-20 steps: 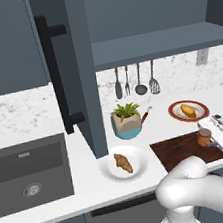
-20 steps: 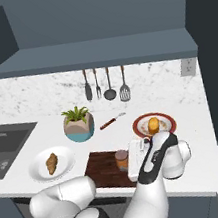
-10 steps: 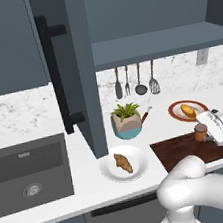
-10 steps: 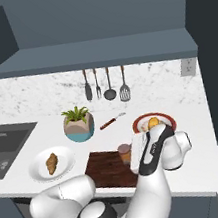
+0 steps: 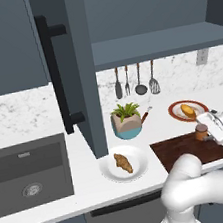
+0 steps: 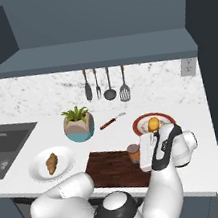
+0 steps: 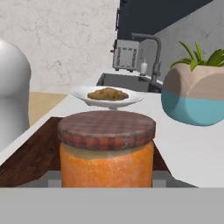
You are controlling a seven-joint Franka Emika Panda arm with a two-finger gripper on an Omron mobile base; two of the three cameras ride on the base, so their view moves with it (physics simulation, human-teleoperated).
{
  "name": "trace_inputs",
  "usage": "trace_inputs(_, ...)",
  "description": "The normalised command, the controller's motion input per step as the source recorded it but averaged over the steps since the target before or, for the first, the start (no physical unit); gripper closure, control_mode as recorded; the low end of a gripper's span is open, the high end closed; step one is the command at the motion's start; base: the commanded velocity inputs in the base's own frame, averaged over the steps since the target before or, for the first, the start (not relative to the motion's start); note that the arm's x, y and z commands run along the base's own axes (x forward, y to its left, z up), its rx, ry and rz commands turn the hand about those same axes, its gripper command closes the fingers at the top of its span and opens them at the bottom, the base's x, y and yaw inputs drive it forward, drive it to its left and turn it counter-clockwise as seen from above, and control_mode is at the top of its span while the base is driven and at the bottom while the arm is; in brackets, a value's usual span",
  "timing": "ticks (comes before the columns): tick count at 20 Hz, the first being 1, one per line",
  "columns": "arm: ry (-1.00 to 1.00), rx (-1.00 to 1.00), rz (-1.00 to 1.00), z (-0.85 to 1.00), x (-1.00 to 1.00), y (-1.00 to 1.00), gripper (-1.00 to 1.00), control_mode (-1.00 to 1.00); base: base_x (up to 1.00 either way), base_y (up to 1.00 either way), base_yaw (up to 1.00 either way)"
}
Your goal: From the different types of pastries on the counter, select a croissant and place it on the cutting board. Then retrieve a jar of jam from the cabinet and place it alongside the croissant on the cutting board.
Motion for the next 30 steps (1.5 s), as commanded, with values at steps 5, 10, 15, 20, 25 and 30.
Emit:
trace_inputs(5, 0.0, 0.0, 0.02, -0.41, 0.03, -0.2, 1.0, -1.0, 0.0, 0.0, 0.0)
trace_inputs(10, 0.0, 0.0, 0.0, -0.4, 0.0, -0.19, 1.0, -1.0, 0.0, 0.0, 0.0)
trace_inputs(15, 0.0, -0.01, 0.0, -0.4, 0.0, -0.15, 1.0, -1.0, 0.0, 0.0, 0.0)
trace_inputs(20, 0.0, -0.01, 0.0, -0.37, 0.0, -0.12, -1.0, -1.0, 0.0, 0.0, 0.0)
trace_inputs(25, 0.0, -0.01, 0.0, -0.04, 0.0, -0.07, -1.0, -1.0, 0.0, 0.0, 0.0)
trace_inputs(30, 0.0, 0.0, 0.0, 0.0, 0.12, -0.33, -1.0, -1.0, 0.0, 0.0, 0.0)
